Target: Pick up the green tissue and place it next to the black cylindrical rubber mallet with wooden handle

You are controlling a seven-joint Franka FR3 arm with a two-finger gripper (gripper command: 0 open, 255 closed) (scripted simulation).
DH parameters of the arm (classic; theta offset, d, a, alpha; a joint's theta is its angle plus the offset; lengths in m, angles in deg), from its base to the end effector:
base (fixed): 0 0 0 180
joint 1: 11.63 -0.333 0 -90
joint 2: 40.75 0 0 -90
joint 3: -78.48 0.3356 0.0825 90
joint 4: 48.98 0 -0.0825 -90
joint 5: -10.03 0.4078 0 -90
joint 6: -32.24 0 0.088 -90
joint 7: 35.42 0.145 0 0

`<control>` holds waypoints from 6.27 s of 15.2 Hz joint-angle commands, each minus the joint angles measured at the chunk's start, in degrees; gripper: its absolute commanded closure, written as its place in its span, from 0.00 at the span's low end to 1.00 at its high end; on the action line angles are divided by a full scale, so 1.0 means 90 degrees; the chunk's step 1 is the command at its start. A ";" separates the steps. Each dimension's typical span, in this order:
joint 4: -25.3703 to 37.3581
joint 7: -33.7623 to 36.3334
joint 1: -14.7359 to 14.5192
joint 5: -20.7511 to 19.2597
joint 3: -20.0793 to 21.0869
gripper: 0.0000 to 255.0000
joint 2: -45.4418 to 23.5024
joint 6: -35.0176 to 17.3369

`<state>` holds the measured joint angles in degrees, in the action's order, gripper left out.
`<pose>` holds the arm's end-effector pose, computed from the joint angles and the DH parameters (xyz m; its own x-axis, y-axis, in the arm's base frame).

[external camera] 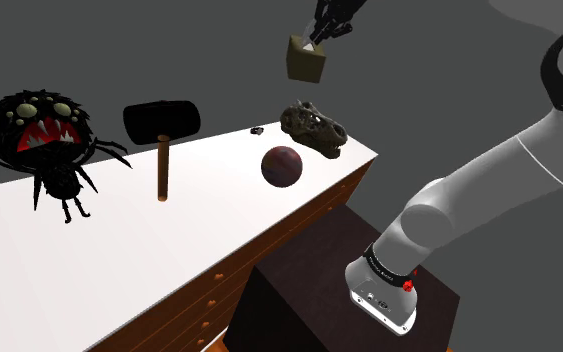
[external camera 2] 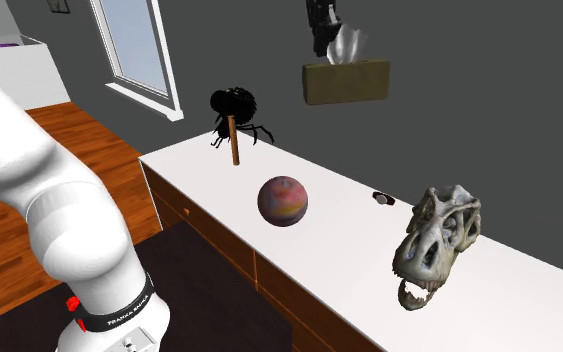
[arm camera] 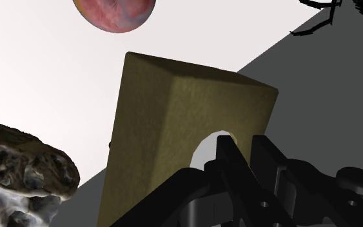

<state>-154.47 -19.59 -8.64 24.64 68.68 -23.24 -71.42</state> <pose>0.4986 -0.0953 0.6618 0.8377 -0.5212 0.1633 -0.4414 -0.8221 -0.3595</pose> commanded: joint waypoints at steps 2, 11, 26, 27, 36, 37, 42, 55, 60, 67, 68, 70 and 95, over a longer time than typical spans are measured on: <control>-0.0423 0.0434 -0.0101 -0.0069 0.0329 1.00 0.0404 -0.0138; -0.1249 0.1758 -0.0411 -0.0062 0.1393 1.00 0.1277 -0.0409; -0.1858 0.3451 -0.0826 0.0161 0.2892 1.00 0.1746 -0.0950; -0.1959 0.3438 -0.0833 0.0175 0.2899 1.00 0.1766 -0.1029; -0.2813 0.3318 -0.0900 0.0308 0.2978 1.00 0.1888 -0.1756; -0.2902 0.3305 -0.0907 0.0323 0.2988 1.00 0.1894 -0.1838; -0.3332 0.3240 -0.0947 0.0404 0.3041 1.00 0.1905 -0.2255; -0.4321 0.3064 -0.1060 0.0639 0.3202 1.00 0.1742 -0.3397; -0.4649 0.2991 -0.1107 0.0740 0.3269 1.00 0.1597 -0.3867; -0.5056 0.2879 -0.1178 0.0892 0.3362 1.00 0.1304 -0.4560; -0.5108 0.2862 -0.1188 0.0915 0.3375 1.00 0.1253 -0.4663; -0.5209 0.2826 -0.1210 0.0961 0.3400 1.00 0.1144 -0.4871; -0.5859 0.2294 -0.1533 0.1544 0.3510 1.00 -0.0495 -0.7148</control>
<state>-207.20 1.06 -22.43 38.53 100.27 -27.67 -135.71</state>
